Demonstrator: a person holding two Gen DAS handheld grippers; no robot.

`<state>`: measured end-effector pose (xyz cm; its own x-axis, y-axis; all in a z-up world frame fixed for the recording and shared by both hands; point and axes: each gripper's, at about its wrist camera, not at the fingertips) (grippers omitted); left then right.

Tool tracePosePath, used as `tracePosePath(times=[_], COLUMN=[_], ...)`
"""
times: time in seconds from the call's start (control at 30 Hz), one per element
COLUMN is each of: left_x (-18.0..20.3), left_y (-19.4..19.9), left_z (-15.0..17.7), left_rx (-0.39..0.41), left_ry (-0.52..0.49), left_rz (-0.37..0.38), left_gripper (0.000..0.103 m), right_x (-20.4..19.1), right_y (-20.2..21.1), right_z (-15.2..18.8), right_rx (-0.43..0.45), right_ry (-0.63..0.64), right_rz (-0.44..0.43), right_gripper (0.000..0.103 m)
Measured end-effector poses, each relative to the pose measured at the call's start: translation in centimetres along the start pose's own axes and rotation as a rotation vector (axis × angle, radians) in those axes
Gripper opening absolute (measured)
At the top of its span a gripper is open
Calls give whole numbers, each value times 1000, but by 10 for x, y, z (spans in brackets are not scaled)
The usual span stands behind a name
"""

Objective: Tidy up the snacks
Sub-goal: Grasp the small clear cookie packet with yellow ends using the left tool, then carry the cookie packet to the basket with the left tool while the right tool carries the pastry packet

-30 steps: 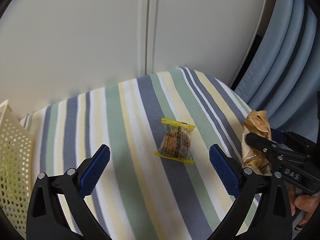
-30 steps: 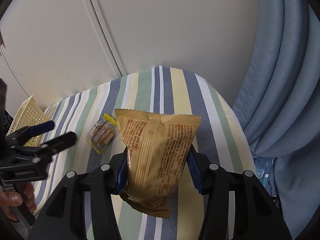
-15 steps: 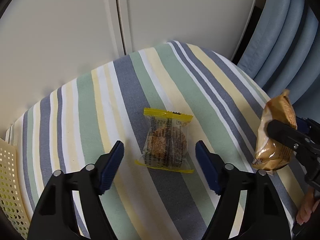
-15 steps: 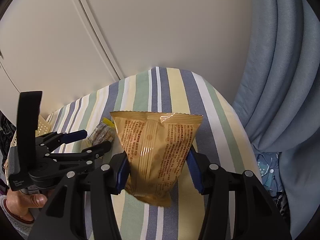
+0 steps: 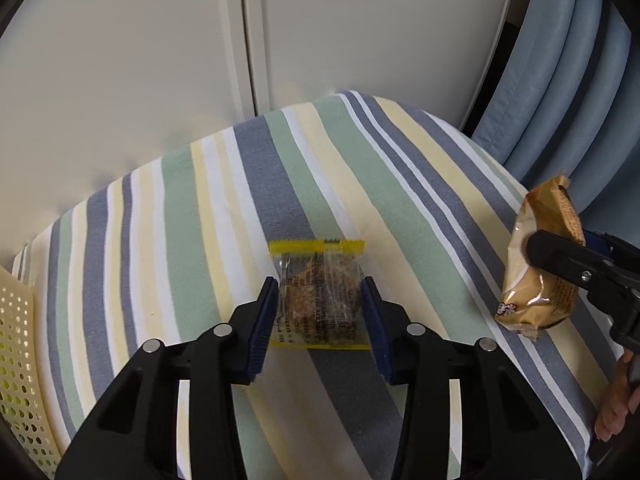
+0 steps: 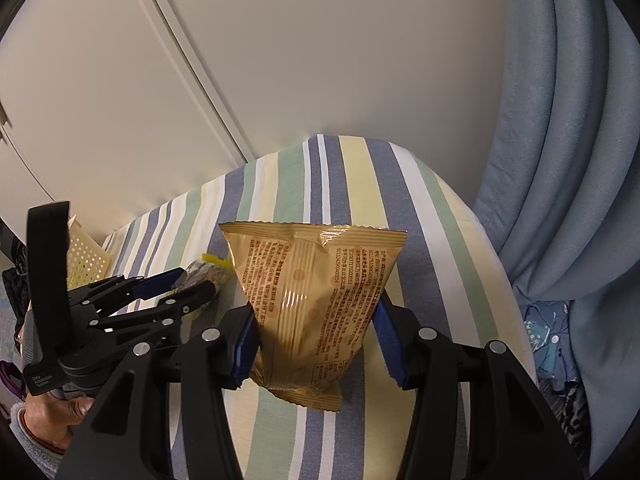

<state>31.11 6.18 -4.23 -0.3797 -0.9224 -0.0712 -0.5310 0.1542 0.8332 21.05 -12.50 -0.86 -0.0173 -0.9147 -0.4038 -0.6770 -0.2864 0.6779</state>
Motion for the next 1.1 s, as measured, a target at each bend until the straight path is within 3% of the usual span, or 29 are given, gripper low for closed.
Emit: tracePosePath(times=[0.1,0.17,0.33,0.4,0.43,0.47,0.5,0.53,0.63,0.7,0.73,0.77,0.87,1.1], left_x=[-6,-9,-13,-15,-16,-16,-15,-13,-9,-9,-8,-7,-7,-21], left_y=[12,17,19,17,16,16,15,15,7,2,-1,-4,-7,23], left_z=[3,4,5,7,8,9,10,11,13,13,13,13,14,24], left_rx=[23,30,21,6,1,1,6,12,-2,-13,-19,-24,-31,39], left_ry=[8,12,11,11,11,8,1,-14,-45,-43,-42,-43,-35,11], left_rz=[-9,-8,-14,-15,-13,-13,-21,-33,-51,-49,-49,-45,-37,-55], left_gripper=[39,28,27,32,43,60,66,71,71,70,65,53,42,40], right_x=[-1,-1,-1,0,0,1,1,1,0,0,0,0,0,-1], right_y=[0,0,1,0,-1,-1,-2,-1,-2,-3,-3,-2,-2,0], right_z=[1,2,2,1,1,1,1,1,2,2,2,2,2,4], right_rx=[6,9,10,7,5,4,3,2,1,-1,-1,-1,0,13], right_ry=[4,2,-8,-12,-14,-14,-13,-10,-4,-5,-5,-6,-9,-21], right_rz=[-7,-9,-16,-20,-22,-23,-22,-22,-22,-24,-24,-26,-34,-81], right_gripper=[51,51,51,51,51,51,51,51,51,51,51,51,51,51])
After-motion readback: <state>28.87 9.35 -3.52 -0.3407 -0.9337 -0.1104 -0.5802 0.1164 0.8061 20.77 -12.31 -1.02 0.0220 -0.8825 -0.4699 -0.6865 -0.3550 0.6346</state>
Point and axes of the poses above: each gripper's, at about its wrist camera, not at the fingertips, and y roughly against the way its jaws point, x to its right, z to its underside, and after that the axes turned 8 degrees about -z, right-handed
